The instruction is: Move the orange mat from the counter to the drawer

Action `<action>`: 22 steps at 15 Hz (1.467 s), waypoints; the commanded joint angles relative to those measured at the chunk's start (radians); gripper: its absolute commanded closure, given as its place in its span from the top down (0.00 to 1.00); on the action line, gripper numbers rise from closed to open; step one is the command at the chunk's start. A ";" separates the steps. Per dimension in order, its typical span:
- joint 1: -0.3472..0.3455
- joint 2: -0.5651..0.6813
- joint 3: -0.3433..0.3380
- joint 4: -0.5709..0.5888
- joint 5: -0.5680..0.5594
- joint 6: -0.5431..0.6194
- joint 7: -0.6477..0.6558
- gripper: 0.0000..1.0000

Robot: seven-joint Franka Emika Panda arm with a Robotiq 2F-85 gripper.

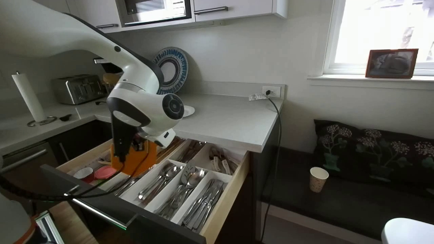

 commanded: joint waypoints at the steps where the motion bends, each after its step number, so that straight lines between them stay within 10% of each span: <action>1: 0.044 -0.210 0.043 -0.155 -0.036 -0.037 0.003 0.02; 12: 0.277 -0.296 0.269 -0.159 0.266 0.013 0.032 0.02; 22: 0.256 -0.232 0.259 -0.127 0.201 0.004 -0.017 0.02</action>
